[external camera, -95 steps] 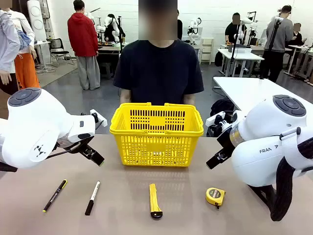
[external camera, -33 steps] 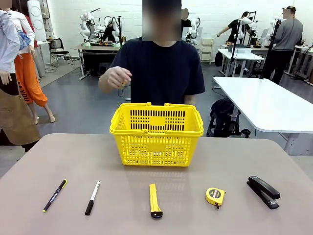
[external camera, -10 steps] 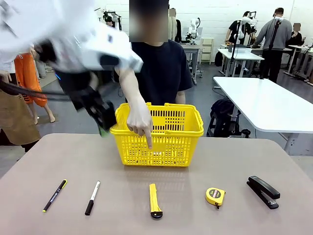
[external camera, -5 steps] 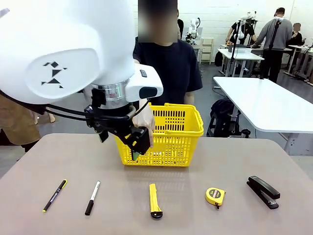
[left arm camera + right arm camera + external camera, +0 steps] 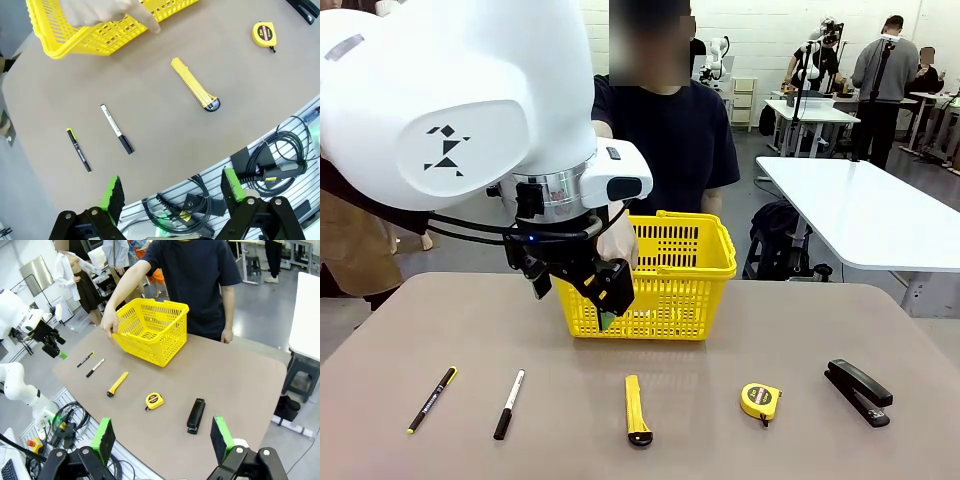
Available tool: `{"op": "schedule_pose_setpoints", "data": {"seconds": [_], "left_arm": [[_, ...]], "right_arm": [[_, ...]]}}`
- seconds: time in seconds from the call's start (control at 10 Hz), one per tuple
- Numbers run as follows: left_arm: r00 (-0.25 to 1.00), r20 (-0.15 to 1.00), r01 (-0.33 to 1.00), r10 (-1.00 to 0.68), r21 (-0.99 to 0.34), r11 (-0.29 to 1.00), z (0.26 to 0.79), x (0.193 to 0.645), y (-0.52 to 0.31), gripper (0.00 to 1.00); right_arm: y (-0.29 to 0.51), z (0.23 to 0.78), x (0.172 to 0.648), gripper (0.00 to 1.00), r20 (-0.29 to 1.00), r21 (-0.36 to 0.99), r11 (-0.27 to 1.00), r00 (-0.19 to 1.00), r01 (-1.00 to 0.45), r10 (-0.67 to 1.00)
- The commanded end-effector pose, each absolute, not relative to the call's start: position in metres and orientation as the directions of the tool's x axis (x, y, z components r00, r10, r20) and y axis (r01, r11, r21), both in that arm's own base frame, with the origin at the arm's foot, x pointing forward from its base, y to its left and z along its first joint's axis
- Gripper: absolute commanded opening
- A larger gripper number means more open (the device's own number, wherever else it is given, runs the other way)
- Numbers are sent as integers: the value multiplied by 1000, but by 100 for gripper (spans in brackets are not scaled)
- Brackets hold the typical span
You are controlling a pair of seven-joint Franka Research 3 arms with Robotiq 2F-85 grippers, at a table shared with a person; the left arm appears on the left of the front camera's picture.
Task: Place the items the person wants into the basket.
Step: Pick up the item the person points to and place it in the Market Basket.
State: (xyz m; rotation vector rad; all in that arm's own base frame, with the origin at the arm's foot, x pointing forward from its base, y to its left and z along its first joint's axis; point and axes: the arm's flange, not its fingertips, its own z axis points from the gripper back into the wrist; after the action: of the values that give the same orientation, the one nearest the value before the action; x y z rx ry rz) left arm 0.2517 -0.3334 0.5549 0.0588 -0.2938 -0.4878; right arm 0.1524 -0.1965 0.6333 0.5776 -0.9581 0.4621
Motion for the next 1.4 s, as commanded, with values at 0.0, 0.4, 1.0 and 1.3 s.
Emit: {"op": "schedule_pose_setpoints", "data": {"seconds": [0.0,0.4,1.0,1.3], "left_arm": [[842,269,444,-468,147,884,556,246,-334,100],[888,270,382,-372,18,924,531,254,-337,100],[993,114,-34,40,-55,998,410,271,-399,100],[984,107,-140,144,-43,989,362,291,-404,100]], "right_arm": [[-195,633,154,100,861,254,750,496,-611,113],[-195,633,154,100,861,254,750,496,-611,113],[-195,633,154,100,861,254,750,496,-611,113],[-195,633,154,100,861,254,750,496,-611,113]]}}
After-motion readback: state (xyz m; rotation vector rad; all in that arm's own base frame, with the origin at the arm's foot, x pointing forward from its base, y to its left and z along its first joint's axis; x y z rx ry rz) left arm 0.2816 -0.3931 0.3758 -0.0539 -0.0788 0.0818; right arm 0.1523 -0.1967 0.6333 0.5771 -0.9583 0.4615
